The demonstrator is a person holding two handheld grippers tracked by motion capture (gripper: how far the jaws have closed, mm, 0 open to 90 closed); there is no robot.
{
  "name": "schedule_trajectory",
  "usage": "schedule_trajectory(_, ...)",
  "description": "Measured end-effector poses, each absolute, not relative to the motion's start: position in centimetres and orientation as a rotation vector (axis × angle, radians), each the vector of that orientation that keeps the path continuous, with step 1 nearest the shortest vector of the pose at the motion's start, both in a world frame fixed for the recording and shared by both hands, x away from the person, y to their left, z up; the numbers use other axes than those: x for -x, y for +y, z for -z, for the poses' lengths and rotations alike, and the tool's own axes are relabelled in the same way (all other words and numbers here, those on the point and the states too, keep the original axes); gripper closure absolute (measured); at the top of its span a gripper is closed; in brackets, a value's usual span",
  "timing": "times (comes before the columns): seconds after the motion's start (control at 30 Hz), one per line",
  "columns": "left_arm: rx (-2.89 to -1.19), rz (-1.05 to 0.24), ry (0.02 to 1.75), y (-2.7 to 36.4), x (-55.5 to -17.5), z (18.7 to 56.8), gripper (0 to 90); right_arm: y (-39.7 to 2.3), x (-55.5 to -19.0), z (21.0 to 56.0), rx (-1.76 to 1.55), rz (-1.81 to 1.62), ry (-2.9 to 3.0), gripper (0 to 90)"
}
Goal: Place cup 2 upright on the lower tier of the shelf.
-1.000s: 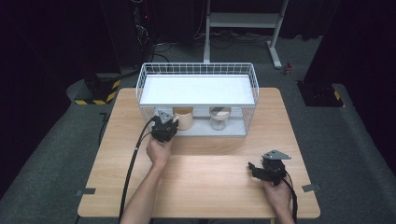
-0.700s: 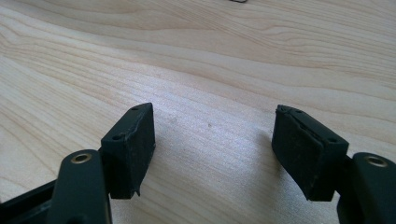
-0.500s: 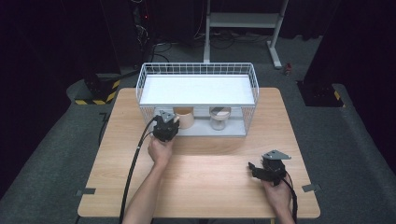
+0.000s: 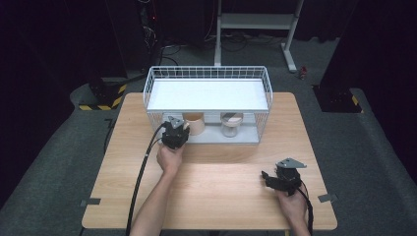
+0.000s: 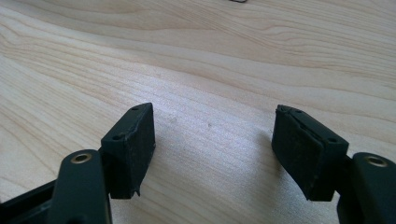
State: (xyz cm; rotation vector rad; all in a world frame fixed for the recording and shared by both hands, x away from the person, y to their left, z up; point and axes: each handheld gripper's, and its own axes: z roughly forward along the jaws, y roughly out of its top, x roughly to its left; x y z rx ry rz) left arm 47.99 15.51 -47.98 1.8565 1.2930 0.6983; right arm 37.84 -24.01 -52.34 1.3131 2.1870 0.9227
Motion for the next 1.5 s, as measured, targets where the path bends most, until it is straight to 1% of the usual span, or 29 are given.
schedule_trajectory(0.27, -1.863, -0.699, 1.286, 15.5, -48.0, 48.0, 78.9, -24.0, -37.8, 52.3, -1.313, -0.922, 2.187, 30.4)
schedule_trajectory(0.33, -1.867, -0.696, 1.286, 15.5, -48.0, 48.1, 73.9, -24.0, -37.8, 52.3, -1.314, -0.922, 2.187, 30.4)
schedule_trajectory(0.37, -1.870, -0.696, 1.289, 15.5, -48.0, 48.2, 73.9, -24.0, -37.8, 52.3, -1.313, -0.922, 2.187, 30.4)
schedule_trajectory(0.47, -1.884, -0.692, 1.297, 15.4, -47.9, 48.4, 68.6, -24.0, -37.8, 52.3, -1.314, -0.923, 2.187, 30.4)
schedule_trajectory(0.63, -1.862, -0.676, 1.302, 15.6, -47.6, 48.2, 56.0, -24.0, -37.8, 52.3, -1.313, -0.923, 2.187, 30.4)
schedule_trajectory(0.7, -1.860, -0.688, 1.293, 15.7, -47.4, 48.1, 50.3, -24.0, -37.8, 52.3, -1.313, -0.922, 2.187, 30.4)
schedule_trajectory(0.83, -1.835, -0.666, 1.290, 16.2, -47.0, 47.9, 46.7, -24.0, -37.8, 52.3, -1.313, -0.923, 2.187, 30.4)
schedule_trajectory(0.9, -1.826, -0.646, 1.292, 16.4, -46.8, 47.7, 45.2, -24.0, -37.8, 52.3, -1.314, -0.923, 2.187, 30.4)
schedule_trajectory(1.03, -1.826, -0.646, 1.272, 16.7, -46.3, 47.3, 43.1, -24.0, -37.8, 52.3, -1.314, -0.923, 2.187, 30.4)
schedule_trajectory(1.5, -1.799, -0.640, 1.250, 18.1, -44.5, 46.2, 41.8, -24.0, -37.9, 52.3, -1.314, -0.924, 2.187, 30.3)
